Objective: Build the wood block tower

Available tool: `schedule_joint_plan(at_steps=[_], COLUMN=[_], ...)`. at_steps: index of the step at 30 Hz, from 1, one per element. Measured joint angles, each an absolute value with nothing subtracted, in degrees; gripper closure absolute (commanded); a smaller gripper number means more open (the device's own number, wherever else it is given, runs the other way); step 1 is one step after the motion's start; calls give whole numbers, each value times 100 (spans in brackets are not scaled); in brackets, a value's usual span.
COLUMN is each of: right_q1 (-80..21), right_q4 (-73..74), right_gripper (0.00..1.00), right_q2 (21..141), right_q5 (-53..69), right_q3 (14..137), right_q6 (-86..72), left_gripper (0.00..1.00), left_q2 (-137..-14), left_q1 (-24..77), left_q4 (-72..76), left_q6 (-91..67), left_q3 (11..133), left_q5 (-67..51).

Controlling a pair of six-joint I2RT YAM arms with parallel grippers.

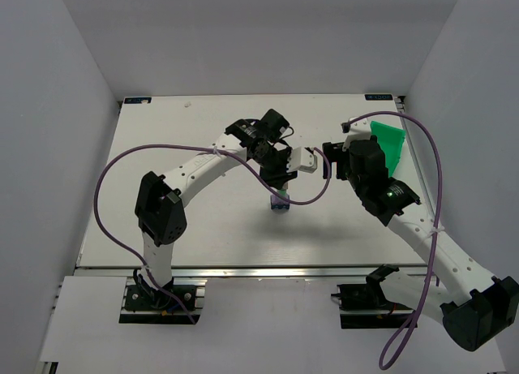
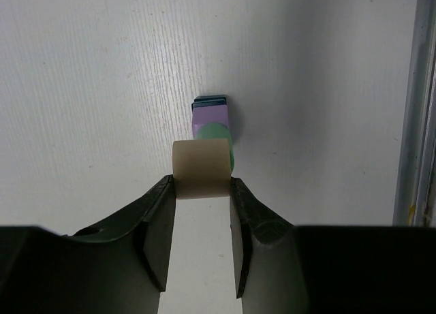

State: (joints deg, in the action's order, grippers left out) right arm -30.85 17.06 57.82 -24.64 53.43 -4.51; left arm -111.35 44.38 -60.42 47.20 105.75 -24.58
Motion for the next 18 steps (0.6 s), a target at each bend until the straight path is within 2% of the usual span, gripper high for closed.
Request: schedule_joint_plan(at_steps=[18], right_q1=[-3083], right_q4=[1706], right_gripper=[11], right_q2=[5782], right_q5=[-2381], right_q3=[5343], right_q6=[-432], left_gripper=[82], left_q2=[-11135], left_q1=[4438], left_q4=[-6132], left_q6=[4827], left_q3=[10593], left_q5=[-2434])
